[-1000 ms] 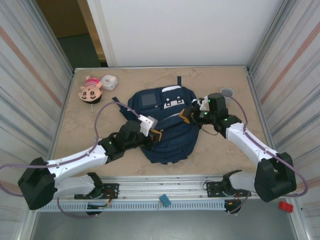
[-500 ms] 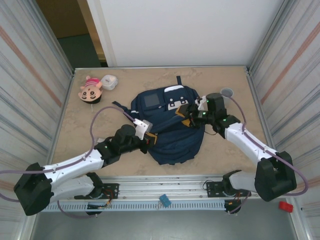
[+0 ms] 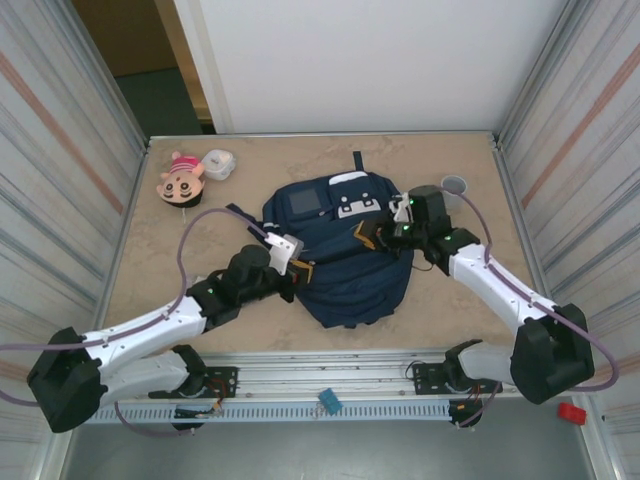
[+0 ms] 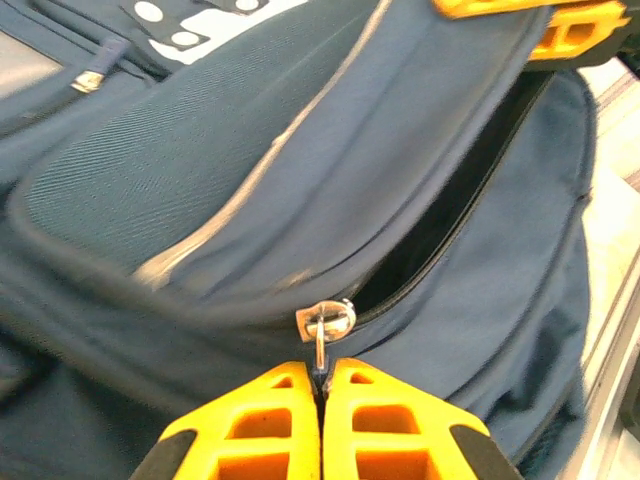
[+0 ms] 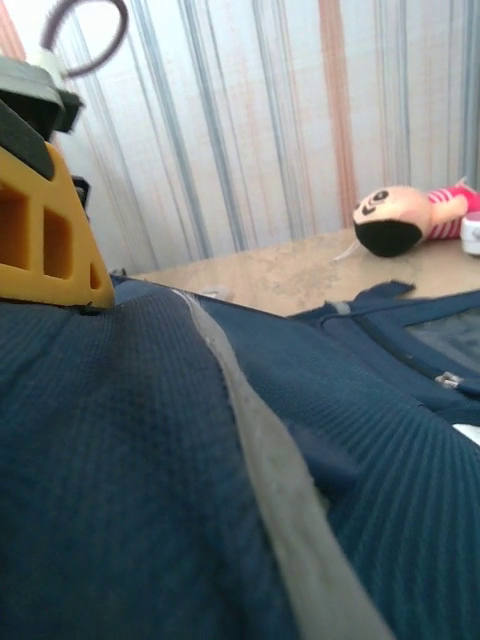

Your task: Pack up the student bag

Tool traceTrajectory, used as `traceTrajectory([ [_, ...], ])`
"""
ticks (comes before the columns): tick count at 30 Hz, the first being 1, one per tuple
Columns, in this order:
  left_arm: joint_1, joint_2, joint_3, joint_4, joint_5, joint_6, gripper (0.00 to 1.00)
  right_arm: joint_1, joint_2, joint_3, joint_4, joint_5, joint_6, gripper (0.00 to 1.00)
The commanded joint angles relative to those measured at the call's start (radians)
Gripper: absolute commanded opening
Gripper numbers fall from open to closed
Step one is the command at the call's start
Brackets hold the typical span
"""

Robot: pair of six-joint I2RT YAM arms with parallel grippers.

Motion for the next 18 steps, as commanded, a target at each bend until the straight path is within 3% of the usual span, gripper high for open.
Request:
traceTrajectory([
  [1, 0.052, -0.072, -0.034, -0.033, -0.057, 0.016, 0.00, -0.096, 0.007, 0.120, -0.108, -0.169, -0.187, 0.00],
  [8, 0.151, -0.052, -0.069, 0.021, -0.017, 0.034, 0.01, -0.121, 0.082, 0.253, -0.207, -0.390, -0.282, 0.00],
  [18, 0.194, 0.142, 0.019, 0.044, -0.153, -0.008, 0.04, -0.099, 0.081, 0.285, -0.202, -0.454, -0.275, 0.00],
])
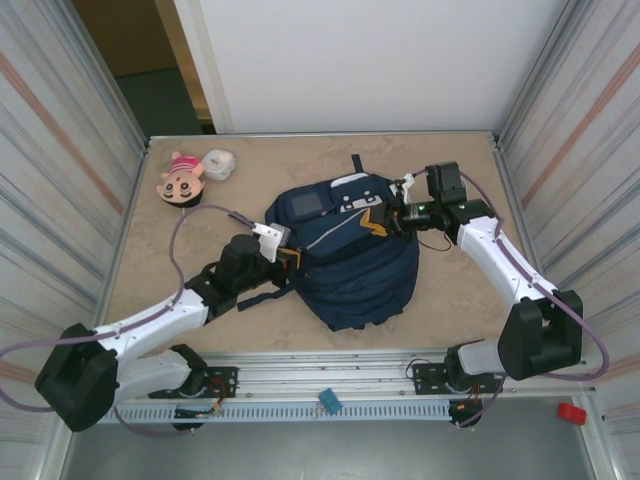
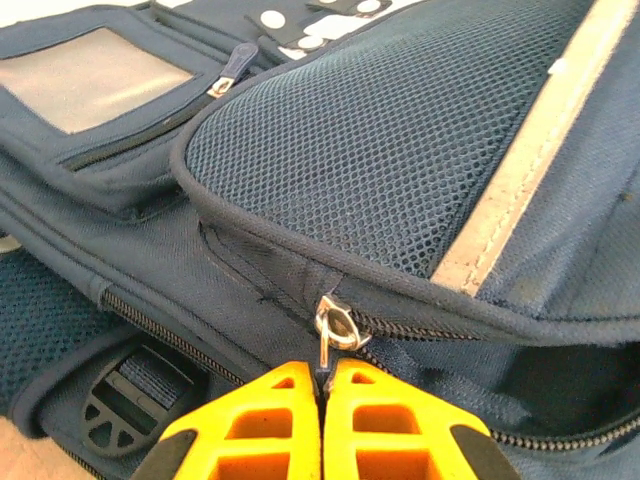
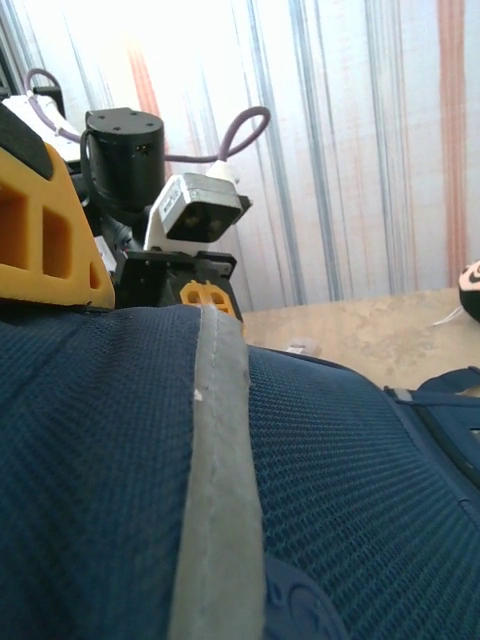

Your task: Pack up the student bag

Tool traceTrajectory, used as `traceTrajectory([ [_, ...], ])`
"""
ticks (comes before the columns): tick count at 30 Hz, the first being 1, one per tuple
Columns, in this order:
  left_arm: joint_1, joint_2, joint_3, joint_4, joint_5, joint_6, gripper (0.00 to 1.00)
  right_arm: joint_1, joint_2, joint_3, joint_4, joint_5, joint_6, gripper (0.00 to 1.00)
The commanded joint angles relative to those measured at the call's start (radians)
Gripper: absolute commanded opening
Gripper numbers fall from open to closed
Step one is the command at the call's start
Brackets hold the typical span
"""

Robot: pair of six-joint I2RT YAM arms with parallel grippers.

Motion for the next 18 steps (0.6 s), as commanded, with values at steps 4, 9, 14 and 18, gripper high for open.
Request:
traceTrajectory([
  [4, 0.063, 0.099, 0.062, -0.029, -0.199, -0.036, 0.07, 0.014, -0.035, 0.068, 0.072, -0.094, -0.019, 0.00],
  [9, 0.064, 0.087, 0.130, -0.118, -0.190, -0.140, 0.23, 0.040, -0.044, -0.013, 0.214, 0.111, 0.104, 0.00],
  [14, 0.065, -0.013, 0.141, -0.221, -0.162, -0.271, 0.50, 0.068, -0.014, -0.126, 0.450, 0.259, 0.240, 0.00],
  [18, 0.065, -0.102, 0.129, -0.339, -0.204, -0.378, 0.63, 0.096, 0.019, -0.139, 0.461, 0.354, 0.245, 0.06],
])
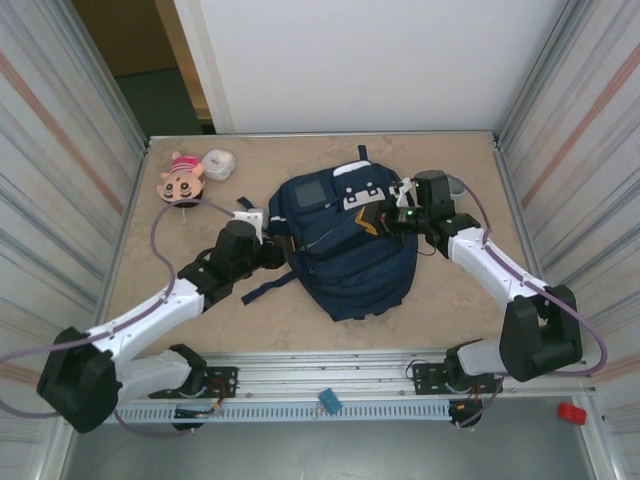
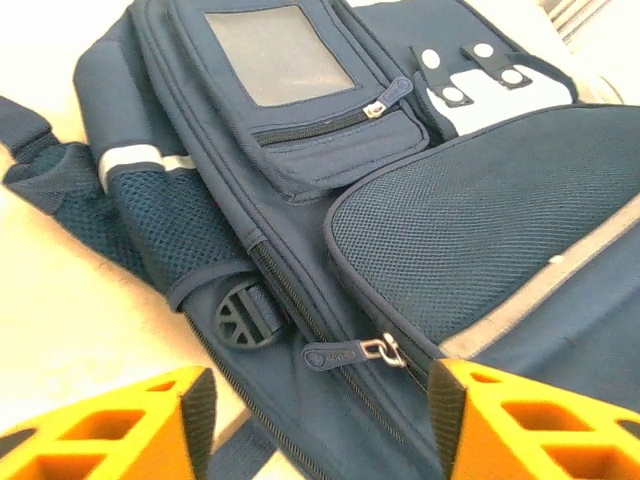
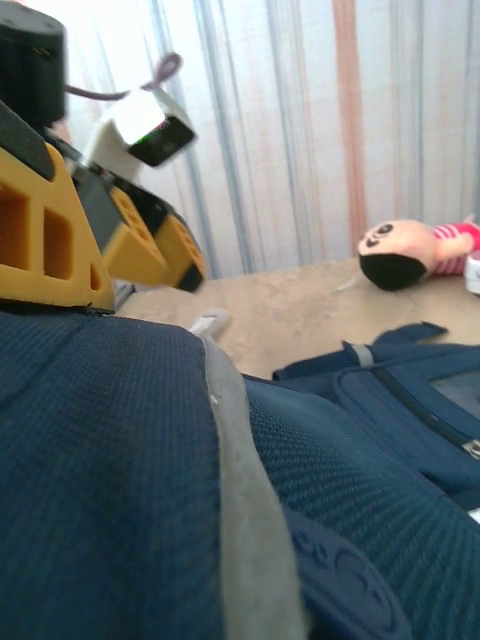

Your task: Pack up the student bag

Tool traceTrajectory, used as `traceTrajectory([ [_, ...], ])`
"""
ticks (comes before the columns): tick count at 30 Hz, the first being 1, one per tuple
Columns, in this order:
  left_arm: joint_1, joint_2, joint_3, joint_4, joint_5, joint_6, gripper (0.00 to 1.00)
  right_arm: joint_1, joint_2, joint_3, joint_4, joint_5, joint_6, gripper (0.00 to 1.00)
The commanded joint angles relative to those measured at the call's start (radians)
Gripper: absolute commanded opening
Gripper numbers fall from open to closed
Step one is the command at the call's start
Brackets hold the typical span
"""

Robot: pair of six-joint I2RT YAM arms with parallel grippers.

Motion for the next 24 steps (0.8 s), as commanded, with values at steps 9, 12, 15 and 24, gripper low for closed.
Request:
traceTrajectory([
  [9, 0.092, -0.166, 0.030, -0.464, -0.122, -0.417, 0.77, 0.098, -0.014, 0.115, -0.337, 0.297, -0.184, 0.54],
  [12, 0.173, -0.166, 0.028, -0.583, -0.089, -0.536, 0.77, 0.103, -0.055, 0.119, -0.445, 0.330, -0.212, 0.66],
  [15, 0.252, -0.159, 0.017, -0.651, -0.049, -0.545, 0.80, 0.125, -0.112, 0.128, -0.539, 0.406, -0.235, 0.70],
  [24, 0.443, -0.103, -0.005, -0.764, -0.028, -0.594, 0.94, 0.157, -0.193, 0.234, -0.800, 0.516, -0.296, 0.71],
])
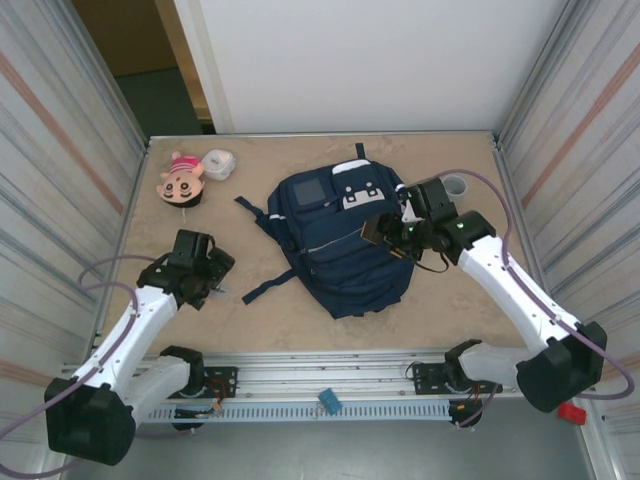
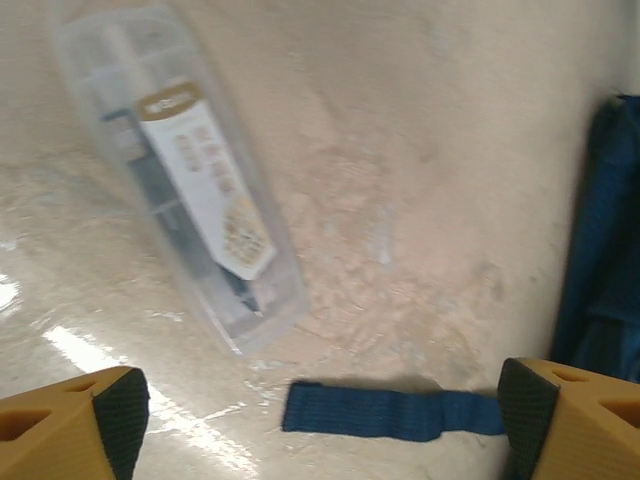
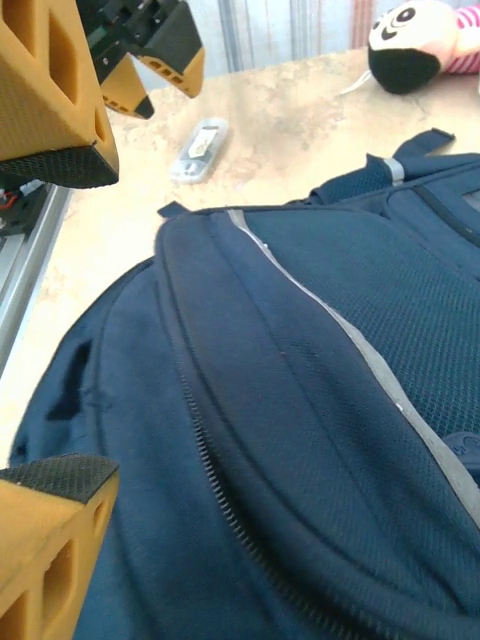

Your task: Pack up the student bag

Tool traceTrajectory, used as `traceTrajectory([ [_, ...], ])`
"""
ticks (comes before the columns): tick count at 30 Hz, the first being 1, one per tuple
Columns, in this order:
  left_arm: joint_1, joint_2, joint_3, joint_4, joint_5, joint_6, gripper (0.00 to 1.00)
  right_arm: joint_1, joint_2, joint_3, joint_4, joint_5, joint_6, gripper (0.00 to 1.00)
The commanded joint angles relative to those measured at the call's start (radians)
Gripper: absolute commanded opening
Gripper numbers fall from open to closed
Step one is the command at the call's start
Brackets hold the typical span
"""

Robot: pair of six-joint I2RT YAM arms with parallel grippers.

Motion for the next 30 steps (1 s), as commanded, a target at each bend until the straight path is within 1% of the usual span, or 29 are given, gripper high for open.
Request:
traceTrajectory([
  [1, 0.051, 0.041, -0.013, -0.118, -0.005, -0.074, 0.94, 0.012, -0.017, 0.054, -0.166, 0.068, -0.065, 0.71],
  [3, 0.089, 0.094, 0.002, -0.169, -0.004, -0.100, 0.94, 0.024, -0.013, 0.076, -0.214, 0.108, -0.087, 0.71],
  [6, 0.110, 0.187, 0.048, -0.224, -0.014, -0.121, 0.93, 0.030, -0.017, 0.076, -0.219, 0.121, -0.103, 0.71],
  [9, 0.113, 0.279, 0.102, -0.229, -0.006, -0.120, 0.93, 0.034, -0.023, 0.060, -0.184, 0.105, -0.103, 0.71],
  [13, 0.115, 0.365, 0.147, -0.197, 0.019, -0.134, 0.93, 0.047, -0.027, 0.049, -0.162, 0.110, -0.096, 0.70],
  [18, 0.118, 0.423, 0.173, -0.157, 0.036, -0.155, 0.93, 0.059, -0.028, 0.035, -0.156, 0.121, -0.089, 0.70],
  [22, 0.131, 0.460, 0.180, -0.153, 0.041, -0.174, 0.90, 0.064, -0.028, 0.028, -0.148, 0.126, -0.084, 0.70],
  [30, 0.156, 0.464, 0.157, -0.114, 0.023, -0.214, 0.86, 0.067, -0.021, 0.026, -0.138, 0.125, -0.084, 0.70],
])
